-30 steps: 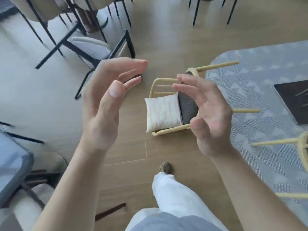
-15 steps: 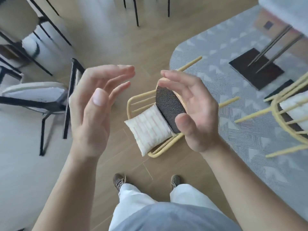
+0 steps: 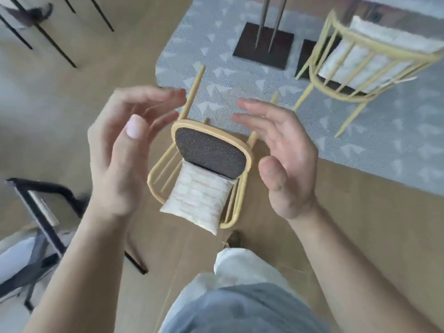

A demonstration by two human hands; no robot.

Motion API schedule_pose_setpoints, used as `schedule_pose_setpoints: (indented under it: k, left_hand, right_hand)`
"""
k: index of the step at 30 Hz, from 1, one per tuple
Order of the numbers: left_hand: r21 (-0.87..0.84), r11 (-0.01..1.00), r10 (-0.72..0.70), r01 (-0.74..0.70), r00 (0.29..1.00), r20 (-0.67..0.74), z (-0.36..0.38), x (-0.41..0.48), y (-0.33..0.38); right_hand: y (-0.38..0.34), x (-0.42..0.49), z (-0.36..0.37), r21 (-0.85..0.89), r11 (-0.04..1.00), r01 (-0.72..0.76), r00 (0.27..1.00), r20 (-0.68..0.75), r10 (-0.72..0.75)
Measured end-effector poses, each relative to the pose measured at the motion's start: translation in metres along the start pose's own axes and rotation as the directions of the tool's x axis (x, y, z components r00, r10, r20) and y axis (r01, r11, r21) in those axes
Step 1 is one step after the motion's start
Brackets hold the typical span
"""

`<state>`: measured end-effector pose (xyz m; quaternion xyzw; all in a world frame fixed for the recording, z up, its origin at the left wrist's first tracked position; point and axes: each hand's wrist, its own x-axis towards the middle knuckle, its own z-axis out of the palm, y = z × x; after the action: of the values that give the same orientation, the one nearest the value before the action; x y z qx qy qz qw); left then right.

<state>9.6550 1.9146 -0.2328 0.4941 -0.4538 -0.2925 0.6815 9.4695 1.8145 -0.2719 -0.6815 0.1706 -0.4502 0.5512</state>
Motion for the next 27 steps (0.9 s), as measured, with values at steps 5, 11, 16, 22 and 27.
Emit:
schedule_pose_setpoints:
  k: [5,11,16,22,27]
  left_hand:
    - [-0.027,1.000,0.003,-0.002,0.999,0.036,-0.028,0.018,-0.021]
    - [-0.051,0.997,-0.057,0.064,0.990,0.130,-0.070,0.049,-0.054]
    - [-0.079,0.994,-0.055,0.080,0.959,0.277,-0.104,0.075,-0.095]
    - [-0.111,0.988,-0.056,0.110,0.912,0.407,-0.133,0.081,-0.171]
    - [-0.025,0.976,-0.185,0.217,0.885,0.427,-0.149,0.052,-0.285]
  right_hand:
    - [0.016,0.018,0.011,-0.056,0.998,-0.018,0.998,-0.061,0.014]
    - [0.036,0.028,0.042,-0.164,0.984,-0.073,0.989,-0.140,0.051]
    - [0.062,0.025,0.071,-0.266,0.958,-0.105,0.964,-0.265,0.032]
    - [0.127,-0.004,0.095,-0.302,0.940,-0.162,0.895,-0.445,0.012]
    - [0.246,-0.054,0.105,-0.227,0.895,-0.384,0.846,-0.476,0.242]
